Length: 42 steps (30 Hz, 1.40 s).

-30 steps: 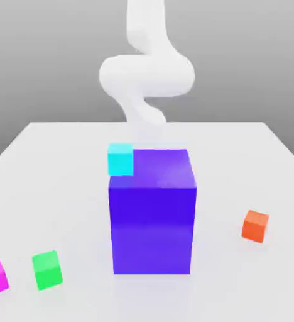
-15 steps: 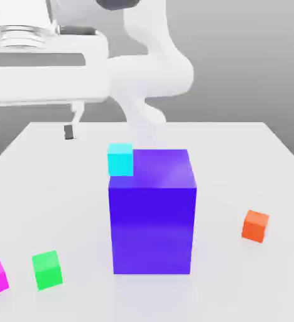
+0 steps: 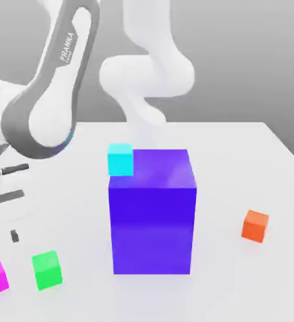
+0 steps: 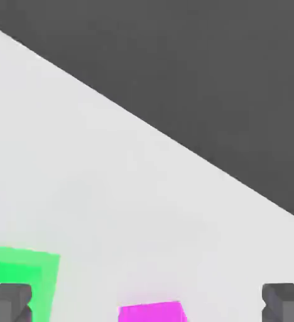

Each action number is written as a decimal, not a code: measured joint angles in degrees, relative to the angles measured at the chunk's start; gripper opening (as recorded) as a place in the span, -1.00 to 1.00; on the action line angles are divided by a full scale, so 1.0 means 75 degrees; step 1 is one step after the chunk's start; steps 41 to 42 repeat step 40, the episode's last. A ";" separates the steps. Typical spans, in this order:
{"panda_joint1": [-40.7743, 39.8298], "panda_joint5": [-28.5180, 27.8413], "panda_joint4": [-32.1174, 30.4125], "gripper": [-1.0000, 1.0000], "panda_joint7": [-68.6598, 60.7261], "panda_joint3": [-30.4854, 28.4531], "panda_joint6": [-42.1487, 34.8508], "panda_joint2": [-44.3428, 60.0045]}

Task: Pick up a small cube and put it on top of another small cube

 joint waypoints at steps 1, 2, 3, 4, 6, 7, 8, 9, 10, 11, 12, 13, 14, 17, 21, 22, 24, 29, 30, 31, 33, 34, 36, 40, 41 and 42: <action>-0.0141 -0.0032 -0.0013 0.00 -0.0247 0.0006 0.0091 0.0206; -0.0274 0.0056 0.0015 0.00 -0.0469 0.0082 0.0220 0.0448; -0.0429 0.0215 0.0069 0.00 -0.0665 0.0232 0.0388 0.0710; -0.0600 0.0404 0.0137 0.00 -0.0843 0.0426 0.0572 0.0981; -0.0963 0.0806 0.0285 -1.00 -0.1167 0.0863 0.0954 0.1524; -0.0963 0.0806 0.0285 -1.00 -0.1167 0.0863 0.0954 0.1524; -0.0963 0.0806 0.0285 -1.00 -0.1167 0.0863 0.0953 0.1524; -0.0962 0.0806 0.0285 -1.00 -0.1167 0.0863 0.0948 0.1524; -0.0962 0.0806 0.0285 -1.00 -0.1167 0.0862 0.0940 0.1524; -0.0962 0.0806 0.0285 -1.00 -0.1167 0.0862 0.0932 0.1523; -0.1050 0.0910 0.0323 -1.00 -0.1247 0.0969 0.1026 0.1657; -0.1001 0.0852 0.0301 -1.00 -0.1206 0.0906 0.0977 0.1584; -0.0886 0.0707 0.0249 -1.00 -0.1103 0.0760 0.0854 0.1406; -0.0464 0.0055 0.0022 -1.00 -0.0621 0.0211 0.0343 0.0642; 0.0286 -0.0897 -0.0579 -1.00 0.0452 -0.0318 0.0194 -0.0292; 0.0459 -0.1136 -0.0743 -1.00 0.0743 -0.0415 0.0186 -0.0516; 0.0728 -0.1599 -0.1074 -1.00 0.1314 -0.0528 0.0175 -0.0959; 0.1252 -0.2470 -0.1899 -1.00 0.2541 -0.0584 0.0140 -0.1962; 0.1309 -0.2465 -0.1990 -1.00 0.2609 -0.0561 0.0188 -0.2008; 0.1328 -0.2355 -0.2026 -1.00 0.2566 -0.0529 0.0277 -0.1947; 0.1281 -0.1987 -0.2029 -1.00 0.2327 -0.0402 0.0512 -0.1680; 0.1227 -0.1767 -0.2018 -1.00 0.2172 -0.0309 0.0644 -0.1513; 0.1058 -0.1300 -0.1990 -1.00 0.1839 -0.0054 0.0919 -0.1153; 0.0748 -0.0601 -0.1950 1.00 0.1336 0.0385 0.1325 -0.0610; 0.0748 -0.0601 -0.1950 1.00 0.1336 0.0385 0.1325 -0.0610; 0.0748 -0.0601 -0.1950 1.00 0.1336 0.0385 0.1325 -0.0610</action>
